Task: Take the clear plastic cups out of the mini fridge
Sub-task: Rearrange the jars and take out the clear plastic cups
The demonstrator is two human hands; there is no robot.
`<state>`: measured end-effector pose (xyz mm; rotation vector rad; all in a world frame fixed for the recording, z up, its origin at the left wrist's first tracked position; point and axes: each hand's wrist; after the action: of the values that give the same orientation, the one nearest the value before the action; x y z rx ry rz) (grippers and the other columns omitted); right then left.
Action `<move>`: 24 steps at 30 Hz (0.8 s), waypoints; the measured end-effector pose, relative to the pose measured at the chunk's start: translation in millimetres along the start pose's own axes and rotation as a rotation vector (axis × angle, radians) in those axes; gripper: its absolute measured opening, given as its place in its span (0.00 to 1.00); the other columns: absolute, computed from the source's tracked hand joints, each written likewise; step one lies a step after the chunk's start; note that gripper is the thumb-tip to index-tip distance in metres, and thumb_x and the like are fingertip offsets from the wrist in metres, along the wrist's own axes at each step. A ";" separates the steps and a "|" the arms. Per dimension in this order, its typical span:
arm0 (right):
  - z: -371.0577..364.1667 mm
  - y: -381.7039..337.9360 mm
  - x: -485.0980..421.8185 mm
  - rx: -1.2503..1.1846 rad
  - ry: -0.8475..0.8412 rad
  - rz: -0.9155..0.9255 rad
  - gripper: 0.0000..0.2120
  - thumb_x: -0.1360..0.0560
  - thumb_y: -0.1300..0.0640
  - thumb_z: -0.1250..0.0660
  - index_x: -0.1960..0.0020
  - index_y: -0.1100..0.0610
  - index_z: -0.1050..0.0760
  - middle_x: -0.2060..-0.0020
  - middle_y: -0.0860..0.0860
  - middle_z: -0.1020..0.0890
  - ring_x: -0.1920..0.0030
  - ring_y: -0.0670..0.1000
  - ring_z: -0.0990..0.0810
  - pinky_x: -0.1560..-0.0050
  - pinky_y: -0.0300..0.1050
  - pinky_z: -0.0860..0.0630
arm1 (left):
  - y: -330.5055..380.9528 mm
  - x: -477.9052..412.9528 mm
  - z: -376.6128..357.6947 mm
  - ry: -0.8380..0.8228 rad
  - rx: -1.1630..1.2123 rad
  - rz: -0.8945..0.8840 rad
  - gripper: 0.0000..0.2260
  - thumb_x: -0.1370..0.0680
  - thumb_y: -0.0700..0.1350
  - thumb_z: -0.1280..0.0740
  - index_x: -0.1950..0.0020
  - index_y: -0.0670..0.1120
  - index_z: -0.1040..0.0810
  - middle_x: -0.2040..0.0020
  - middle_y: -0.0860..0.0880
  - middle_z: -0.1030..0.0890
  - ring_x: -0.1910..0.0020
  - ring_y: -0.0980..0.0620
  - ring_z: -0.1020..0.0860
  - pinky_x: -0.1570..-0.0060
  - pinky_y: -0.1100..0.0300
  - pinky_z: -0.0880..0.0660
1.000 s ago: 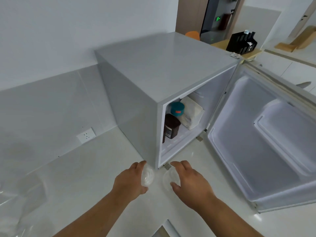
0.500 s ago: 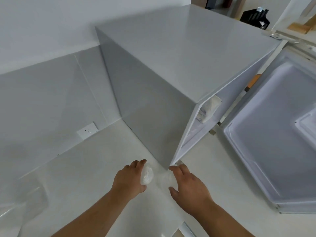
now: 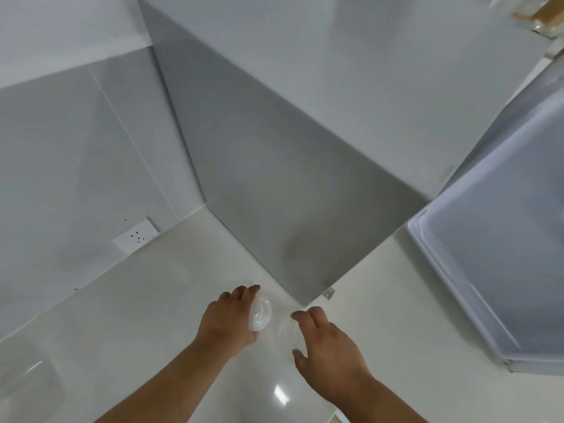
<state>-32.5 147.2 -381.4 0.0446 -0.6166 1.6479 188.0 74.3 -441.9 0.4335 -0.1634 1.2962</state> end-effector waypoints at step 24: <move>-24.0 -7.6 -35.7 0.020 -0.011 -0.040 0.27 0.22 0.45 0.36 0.26 0.45 0.41 0.31 0.50 0.34 0.49 0.55 0.19 0.53 0.50 0.19 | -20.4 -39.9 -11.4 -0.083 -0.139 -0.110 0.44 0.27 0.57 0.28 0.18 0.56 0.48 0.24 0.52 0.35 0.31 0.46 0.31 0.38 0.52 0.27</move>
<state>-11.1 125.0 -412.3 0.0799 -0.6036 1.6157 195.2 39.1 -470.8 0.3724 -0.2931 1.1514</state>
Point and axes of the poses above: each hand's wrist, its own x-axis away from the middle knuckle, its own z-axis out of the back of the hand, y = z × x
